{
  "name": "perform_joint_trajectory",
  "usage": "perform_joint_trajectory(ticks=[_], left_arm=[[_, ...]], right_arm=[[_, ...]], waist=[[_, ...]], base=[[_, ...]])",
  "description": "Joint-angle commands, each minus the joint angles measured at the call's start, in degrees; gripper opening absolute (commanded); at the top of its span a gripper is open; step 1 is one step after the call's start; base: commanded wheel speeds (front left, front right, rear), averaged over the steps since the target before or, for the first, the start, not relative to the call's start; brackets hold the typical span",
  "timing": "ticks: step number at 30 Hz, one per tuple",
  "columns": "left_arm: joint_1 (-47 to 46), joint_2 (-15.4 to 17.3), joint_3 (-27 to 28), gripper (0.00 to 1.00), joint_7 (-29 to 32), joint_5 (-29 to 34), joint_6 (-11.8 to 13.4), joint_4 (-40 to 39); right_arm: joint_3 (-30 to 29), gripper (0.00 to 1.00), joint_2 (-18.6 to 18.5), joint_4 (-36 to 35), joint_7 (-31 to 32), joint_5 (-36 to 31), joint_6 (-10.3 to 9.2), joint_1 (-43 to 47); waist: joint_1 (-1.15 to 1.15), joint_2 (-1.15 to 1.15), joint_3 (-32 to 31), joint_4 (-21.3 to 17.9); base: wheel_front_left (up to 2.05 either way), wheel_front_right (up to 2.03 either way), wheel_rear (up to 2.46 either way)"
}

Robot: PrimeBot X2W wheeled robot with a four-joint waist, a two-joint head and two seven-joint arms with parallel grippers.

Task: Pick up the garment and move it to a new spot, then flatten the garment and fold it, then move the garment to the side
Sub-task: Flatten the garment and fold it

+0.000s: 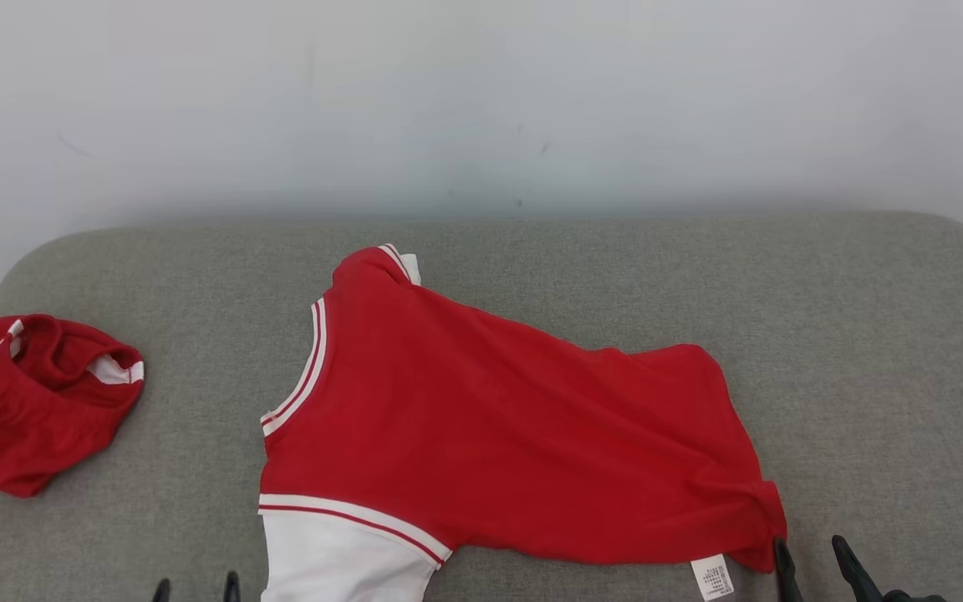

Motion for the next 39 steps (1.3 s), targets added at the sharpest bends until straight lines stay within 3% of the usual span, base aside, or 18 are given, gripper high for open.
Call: perform_joint_trajectory(ticks=[1, 10, 23, 24, 25, 27, 32, 39], left_arm=[[-0.2, 0.2, -0.4, 1.0, -0.2, -0.1, 0.1, 0.5], [-5.0, 1.9, -7.1, 1.0, -0.2, -3.7, 0.1, 11.5], [-11.5, 2.5, -10.8, 1.0, -0.2, -8.5, 0.1, 24.5], [-11.8, 2.4, -10.8, 1.0, -0.2, -9.5, 0.1, 25.3], [-11.9, 2.2, -11.3, 0.82, -0.2, -10.4, 0.1, 26.3], [-12.6, 2.2, -12.6, 0.0, -0.1, -11.3, 0.1, 27.7], [-13.0, 2.4, -13.8, 0.0, -0.1, -13.6, 0.1, 27.2], [-9.3, 3.5, -11.8, 0.0, -0.2, -13.3, 0.1, 17.7]], right_arm=[[0.3, 1.0, -0.1, 0.3, 0.0, -0.2, -0.13, 0.2], [3.0, 1.0, -0.6, 9.2, 0.0, -1.0, -0.13, -4.2], [4.0, 1.0, 0.9, 15.3, 0.0, -3.0, -0.13, -9.7], [4.0, 0.38, 1.0, 15.8, 0.0, -3.0, -0.13, -10.0], [4.0, 0.0, 1.1, 16.3, 0.0, -2.7, -0.13, -10.3], [4.3, 0.0, 1.2, 16.8, 0.0, -2.4, -0.13, -10.9], [4.3, 0.0, 1.3, 15.8, 0.0, -2.0, -0.13, -10.2], [5.4, 0.0, 0.6, 8.9, 0.0, 1.6, -0.13, -6.4]], waist=[[0.0, 0.0, 0.2, 0.0], [0.0, 0.0, 2.6, -0.2], [0.0, 0.0, 4.5, -0.9], [0.0, 0.0, 4.6, -0.9], [0.0, 0.0, 4.6, -0.9], [0.0, 0.0, 4.6, -0.9], [0.0, 0.0, 4.0, -0.4], [0.0, 0.0, 3.1, -0.5]], base=[[0.0, 0.0, 0.0], [0.0, 0.0, 0.0], [0.0, 0.0, 0.0], [0.0, 0.0, 0.0], [0.0, 0.0, 0.0], [0.0, 0.0, 0.0], [0.0, 0.0, 0.0], [0.0, 0.0, 0.0]])
